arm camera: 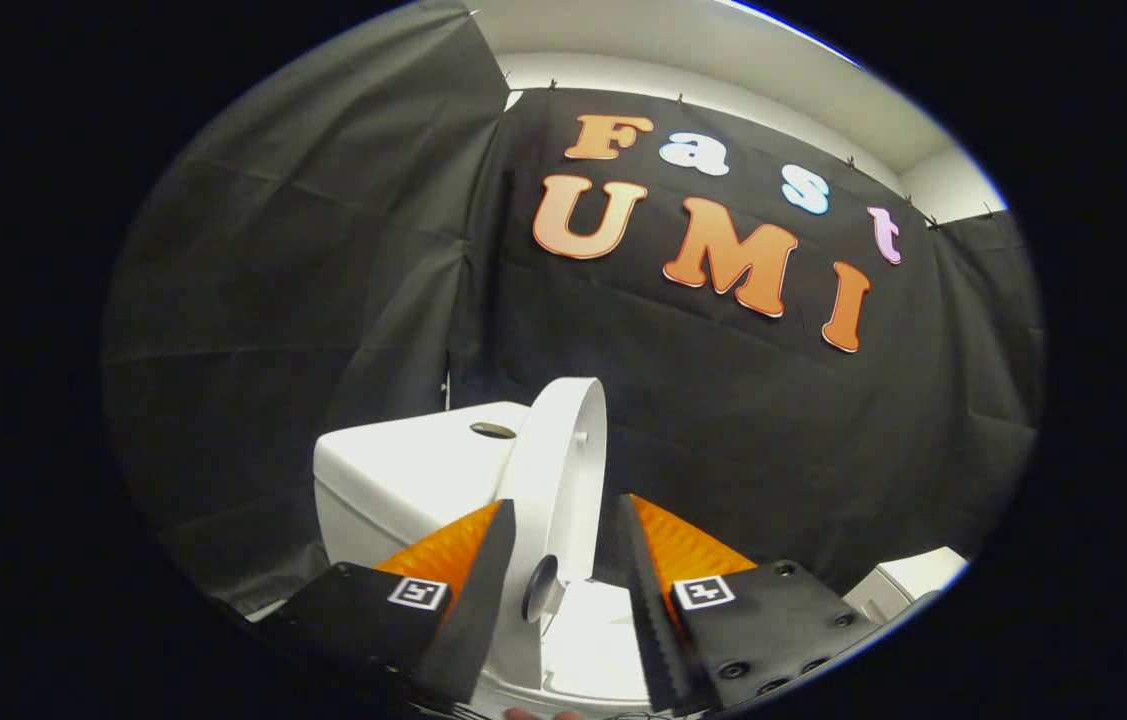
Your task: Open the toilet lid.
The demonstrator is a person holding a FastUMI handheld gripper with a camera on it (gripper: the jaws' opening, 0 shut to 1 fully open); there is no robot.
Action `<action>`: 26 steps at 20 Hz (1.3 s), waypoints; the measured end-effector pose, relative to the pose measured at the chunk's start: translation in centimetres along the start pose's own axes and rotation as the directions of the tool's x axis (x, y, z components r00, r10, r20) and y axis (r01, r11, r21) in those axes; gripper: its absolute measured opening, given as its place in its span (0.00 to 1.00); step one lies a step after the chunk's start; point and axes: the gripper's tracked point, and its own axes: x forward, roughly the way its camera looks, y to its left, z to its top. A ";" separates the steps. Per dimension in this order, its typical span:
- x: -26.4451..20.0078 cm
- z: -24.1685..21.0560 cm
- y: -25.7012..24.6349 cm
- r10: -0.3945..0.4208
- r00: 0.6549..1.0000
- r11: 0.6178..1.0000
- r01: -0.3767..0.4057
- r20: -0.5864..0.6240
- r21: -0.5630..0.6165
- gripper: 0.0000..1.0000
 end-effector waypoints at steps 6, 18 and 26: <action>-0.7 1.3 -4.2 0.071 0.997 0.980 -0.076 0.030 0.187 0.88; -3.8 0.2 -23.0 -0.075 0.997 0.974 0.071 0.008 0.215 0.88; -8.7 -2.3 -32.8 -0.099 0.995 0.962 0.102 -0.022 0.253 0.88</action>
